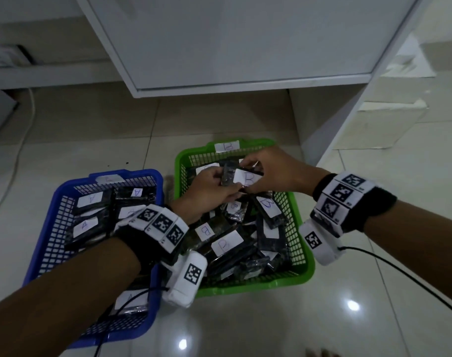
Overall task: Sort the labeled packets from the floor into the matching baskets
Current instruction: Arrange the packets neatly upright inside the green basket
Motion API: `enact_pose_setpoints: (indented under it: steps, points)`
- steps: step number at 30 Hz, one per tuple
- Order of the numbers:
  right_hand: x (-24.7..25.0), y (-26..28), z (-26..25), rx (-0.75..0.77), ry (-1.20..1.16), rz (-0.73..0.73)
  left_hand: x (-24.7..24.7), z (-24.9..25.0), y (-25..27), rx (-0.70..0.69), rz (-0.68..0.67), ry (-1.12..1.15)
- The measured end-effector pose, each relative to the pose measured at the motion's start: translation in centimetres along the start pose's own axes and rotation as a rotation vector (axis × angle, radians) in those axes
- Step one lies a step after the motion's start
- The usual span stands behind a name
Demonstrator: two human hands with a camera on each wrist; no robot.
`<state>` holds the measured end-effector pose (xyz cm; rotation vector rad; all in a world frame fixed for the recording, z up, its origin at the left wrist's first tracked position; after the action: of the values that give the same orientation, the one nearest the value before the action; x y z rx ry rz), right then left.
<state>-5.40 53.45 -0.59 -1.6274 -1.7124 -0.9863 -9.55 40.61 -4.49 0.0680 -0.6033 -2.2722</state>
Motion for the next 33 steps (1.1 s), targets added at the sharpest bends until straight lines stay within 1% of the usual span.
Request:
enact_pose_setpoints:
  steps: [2,3,5,6,7,8,11,14,17,21,25,28,31,33]
  points:
    - [-0.9,-0.3,0.1,0.050,0.191,-0.042,0.5,0.6,-0.4,-0.160,0.005,-0.404]
    - [-1.4,-0.6,0.2,0.066,0.278,-0.065,0.5,1.0,-0.3,-0.232,-0.025,-0.591]
    - [-1.9,-0.9,0.4,0.091,0.350,-0.075,0.0,0.7,0.0,-0.327,-0.159,-1.006]
    - [-2.1,-1.1,0.5,0.107,0.355,-0.070,-0.1,0.2,0.1,-0.345,-0.216,-1.204]
    - [-2.2,-1.3,0.6,0.118,0.356,-0.064,0.1,-0.3,0.2,-0.361,-0.242,-1.327]
    - [-2.5,-1.4,0.9,0.119,0.361,-0.065,0.4,-0.5,0.2,-0.365,-0.245,-1.355]
    - [-3.9,-1.9,1.8,0.111,0.405,-0.101,1.5,-0.7,0.4,-0.383,-0.227,-1.297]
    - [-4.7,-2.2,2.5,0.086,0.419,-0.129,2.0,-1.1,0.3,-0.395,-0.237,-1.298]
    - [-4.7,-2.3,2.4,0.067,0.426,-0.142,2.3,-2.0,-0.1,-0.387,-0.232,-1.360]
    - [-4.9,-2.8,2.8,0.024,0.495,-0.208,2.4,-2.9,-0.3,-0.377,-0.226,-1.487]
    - [-5.7,-2.5,2.1,0.127,0.542,-0.219,2.8,-3.0,-0.6,-0.369,-0.178,-1.497]
    - [-6.1,-2.0,1.5,0.193,0.552,-0.207,3.5,-3.2,-1.2,-0.311,-0.138,-1.497]
    - [-6.6,-1.7,1.8,0.190,0.607,-0.181,3.7,-3.1,-1.7,-0.245,-0.150,-1.506]
    - [-6.9,-1.7,1.9,0.184,0.589,-0.162,3.7,-2.8,-1.9,-0.232,-0.145,-1.478]
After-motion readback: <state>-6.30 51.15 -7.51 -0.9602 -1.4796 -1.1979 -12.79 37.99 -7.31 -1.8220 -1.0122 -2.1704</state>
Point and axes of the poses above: each hand's wrist, its own y-axis away from the middle knuckle, its own x-axis out of the back of the hand, z = x × y, the point moved 9 cm from there along -y, towards the middle knuckle, and after that the axes turned 3 degrees about y, right-handed, at the moved point
